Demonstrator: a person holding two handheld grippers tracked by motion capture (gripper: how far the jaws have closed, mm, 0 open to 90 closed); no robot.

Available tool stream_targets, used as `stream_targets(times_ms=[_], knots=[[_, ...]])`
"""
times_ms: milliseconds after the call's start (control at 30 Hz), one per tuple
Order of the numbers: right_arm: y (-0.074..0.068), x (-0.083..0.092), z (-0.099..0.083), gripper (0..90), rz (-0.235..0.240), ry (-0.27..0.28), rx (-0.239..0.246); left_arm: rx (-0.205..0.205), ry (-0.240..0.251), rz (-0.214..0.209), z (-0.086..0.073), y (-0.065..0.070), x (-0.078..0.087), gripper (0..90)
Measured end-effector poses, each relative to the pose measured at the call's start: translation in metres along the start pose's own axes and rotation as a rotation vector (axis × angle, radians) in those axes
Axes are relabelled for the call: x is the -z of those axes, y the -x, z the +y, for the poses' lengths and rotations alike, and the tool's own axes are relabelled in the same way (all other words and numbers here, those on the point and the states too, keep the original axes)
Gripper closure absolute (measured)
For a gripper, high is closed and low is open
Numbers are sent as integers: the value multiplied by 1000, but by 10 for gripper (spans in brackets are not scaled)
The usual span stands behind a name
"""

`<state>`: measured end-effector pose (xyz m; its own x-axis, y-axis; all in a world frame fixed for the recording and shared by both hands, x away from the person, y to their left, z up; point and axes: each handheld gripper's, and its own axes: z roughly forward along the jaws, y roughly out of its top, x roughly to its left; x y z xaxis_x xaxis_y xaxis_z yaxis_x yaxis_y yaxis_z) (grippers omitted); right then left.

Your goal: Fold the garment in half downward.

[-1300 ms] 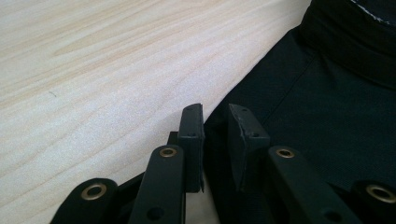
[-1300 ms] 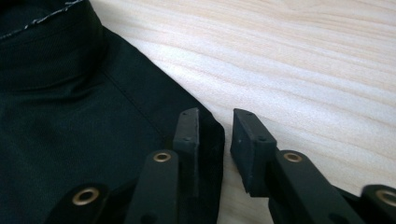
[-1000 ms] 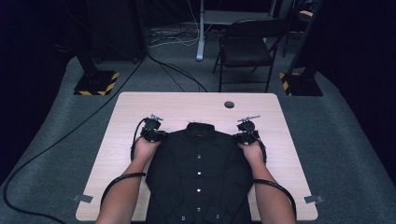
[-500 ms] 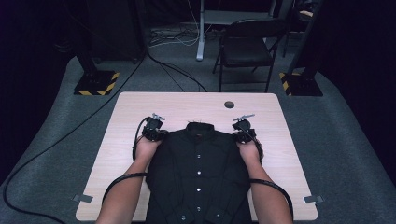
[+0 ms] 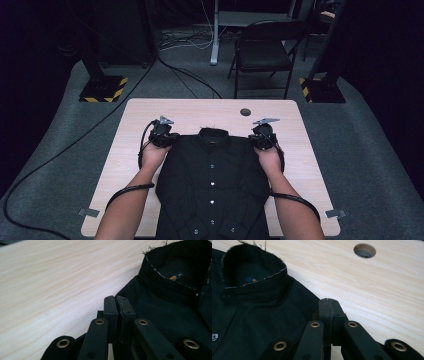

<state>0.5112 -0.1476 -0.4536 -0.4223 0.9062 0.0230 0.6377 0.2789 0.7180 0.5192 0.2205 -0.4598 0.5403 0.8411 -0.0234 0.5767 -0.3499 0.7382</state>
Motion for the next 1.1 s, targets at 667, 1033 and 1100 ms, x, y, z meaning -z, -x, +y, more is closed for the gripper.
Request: stream_targets(times_ms=[667,1033,1100], knots=[[12,49,24,900,68,126,9,-20,112,-24,29,0,36,860],[3,73,44,900,54,239,25,-44,202,0,53,-2,63,860],[1,77,48,900,56,262,29,-45,218,8,55,-3,67,860]])
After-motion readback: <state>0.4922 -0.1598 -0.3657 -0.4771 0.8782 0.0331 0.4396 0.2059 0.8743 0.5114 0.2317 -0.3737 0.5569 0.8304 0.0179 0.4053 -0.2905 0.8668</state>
